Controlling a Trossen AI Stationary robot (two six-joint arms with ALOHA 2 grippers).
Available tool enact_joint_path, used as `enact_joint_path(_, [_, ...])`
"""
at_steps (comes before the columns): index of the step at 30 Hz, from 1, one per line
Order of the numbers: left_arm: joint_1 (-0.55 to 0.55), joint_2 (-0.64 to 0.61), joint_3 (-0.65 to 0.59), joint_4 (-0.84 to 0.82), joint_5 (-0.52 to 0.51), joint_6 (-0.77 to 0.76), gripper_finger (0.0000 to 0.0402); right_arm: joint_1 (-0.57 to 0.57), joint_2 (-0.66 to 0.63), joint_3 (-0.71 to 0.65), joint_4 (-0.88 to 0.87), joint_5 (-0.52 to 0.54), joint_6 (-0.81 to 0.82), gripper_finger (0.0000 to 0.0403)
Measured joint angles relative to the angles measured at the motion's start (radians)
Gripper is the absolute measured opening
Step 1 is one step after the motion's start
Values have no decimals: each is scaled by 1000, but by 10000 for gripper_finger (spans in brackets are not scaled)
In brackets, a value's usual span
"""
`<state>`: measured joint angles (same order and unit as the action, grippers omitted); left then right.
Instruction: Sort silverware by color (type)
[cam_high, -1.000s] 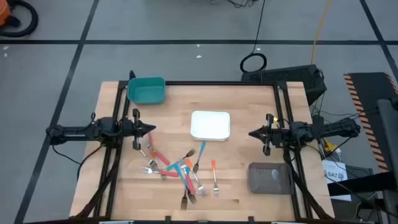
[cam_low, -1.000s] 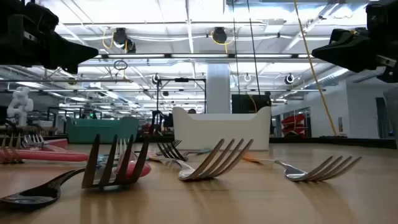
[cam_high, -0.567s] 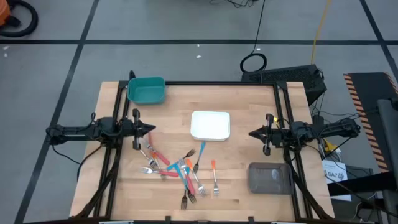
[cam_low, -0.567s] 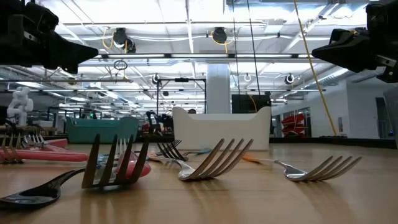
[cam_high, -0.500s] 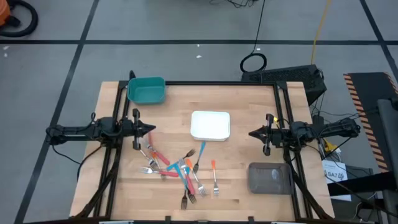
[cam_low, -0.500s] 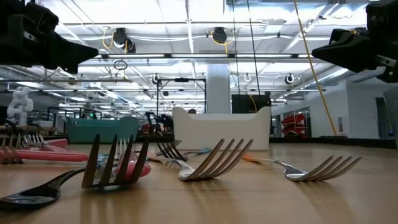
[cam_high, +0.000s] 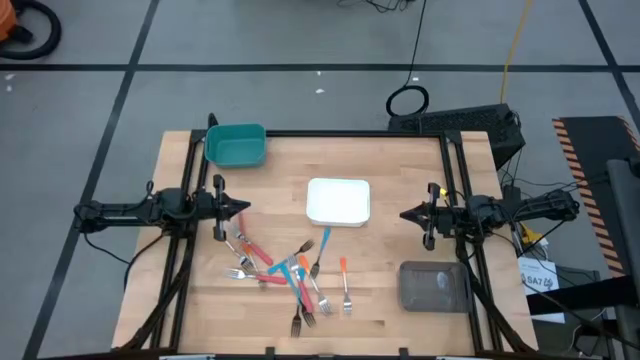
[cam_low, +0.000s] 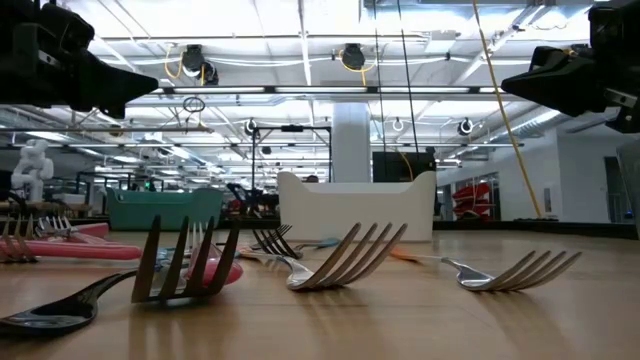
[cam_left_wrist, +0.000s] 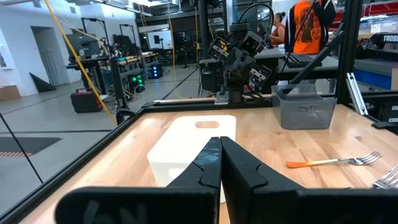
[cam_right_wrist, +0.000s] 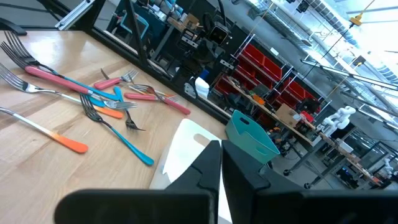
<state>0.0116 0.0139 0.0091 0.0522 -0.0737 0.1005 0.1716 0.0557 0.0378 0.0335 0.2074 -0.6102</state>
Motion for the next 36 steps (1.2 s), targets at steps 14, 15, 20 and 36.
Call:
enact_joint_path(14, [0,0,0,0,0,0,8,0,0,0,0,0,0,11])
enact_joint_path(15, [0,0,0,0,0,0,8,0,0,0,0,0,0,11])
enact_joint_path(20, [0,0,0,0,0,0,8,0,0,0,0,0,0,11])
enact_joint_path(36, [0,0,0,0,0,0,8,0,0,0,5,0,-162,11])
